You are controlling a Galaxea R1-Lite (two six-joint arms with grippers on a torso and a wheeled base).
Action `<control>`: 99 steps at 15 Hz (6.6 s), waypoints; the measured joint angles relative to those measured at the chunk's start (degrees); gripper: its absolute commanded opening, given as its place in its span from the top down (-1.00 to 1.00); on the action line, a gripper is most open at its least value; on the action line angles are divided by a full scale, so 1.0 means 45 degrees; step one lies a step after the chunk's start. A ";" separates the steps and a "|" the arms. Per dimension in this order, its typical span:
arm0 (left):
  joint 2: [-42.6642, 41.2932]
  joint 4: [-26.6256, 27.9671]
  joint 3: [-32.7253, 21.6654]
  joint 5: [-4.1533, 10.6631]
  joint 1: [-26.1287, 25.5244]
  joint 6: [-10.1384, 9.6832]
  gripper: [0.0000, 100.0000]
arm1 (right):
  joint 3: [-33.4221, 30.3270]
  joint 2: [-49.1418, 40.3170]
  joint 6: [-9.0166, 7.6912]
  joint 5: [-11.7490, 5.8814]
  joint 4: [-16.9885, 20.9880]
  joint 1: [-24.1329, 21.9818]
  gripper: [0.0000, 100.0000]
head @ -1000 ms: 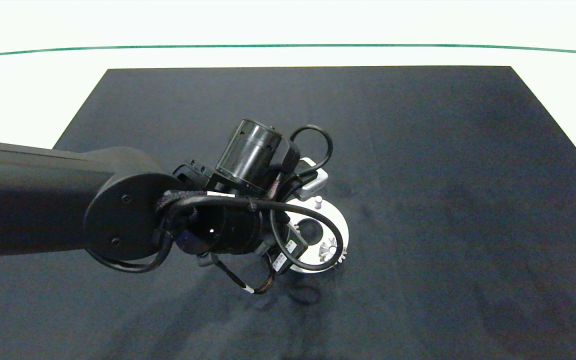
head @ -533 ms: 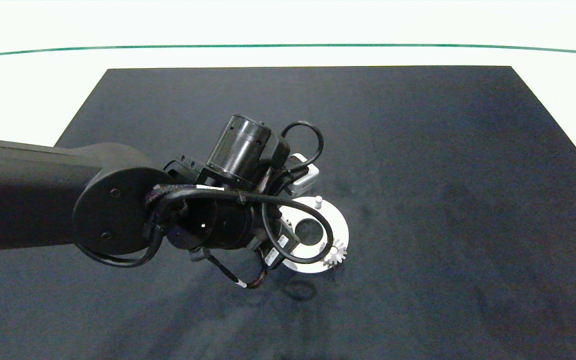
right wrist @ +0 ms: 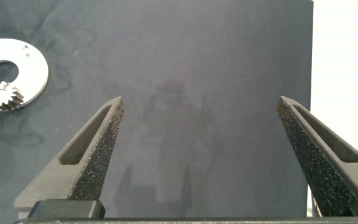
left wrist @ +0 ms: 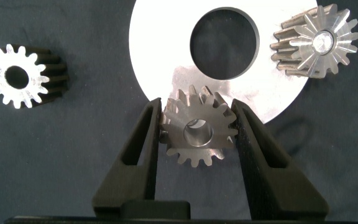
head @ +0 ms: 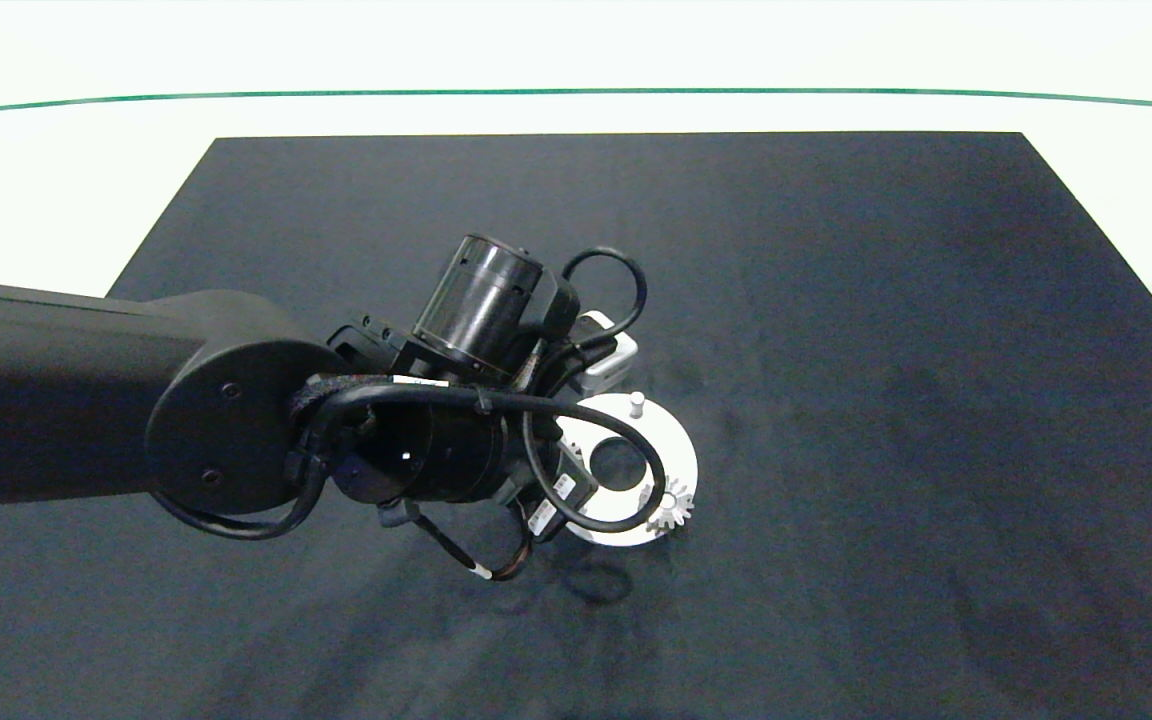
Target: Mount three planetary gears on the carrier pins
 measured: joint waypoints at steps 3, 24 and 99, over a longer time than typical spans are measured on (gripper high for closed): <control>0.0035 -0.0038 0.0014 0.0003 -0.0005 0.0019 0.56 | 0.0000 -0.0027 -0.0005 -0.0003 0.0000 0.0000 -1.00; 0.0257 -0.0079 -0.0303 0.0062 0.0033 0.0160 0.56 | 0.0019 -0.0095 -0.0122 0.0000 0.0019 0.0000 -1.00; -0.0098 -0.1010 0.0975 0.0425 -0.0295 0.0122 -1.00 | 0.0119 -0.0192 -0.0252 -0.0003 0.0019 0.0000 -1.00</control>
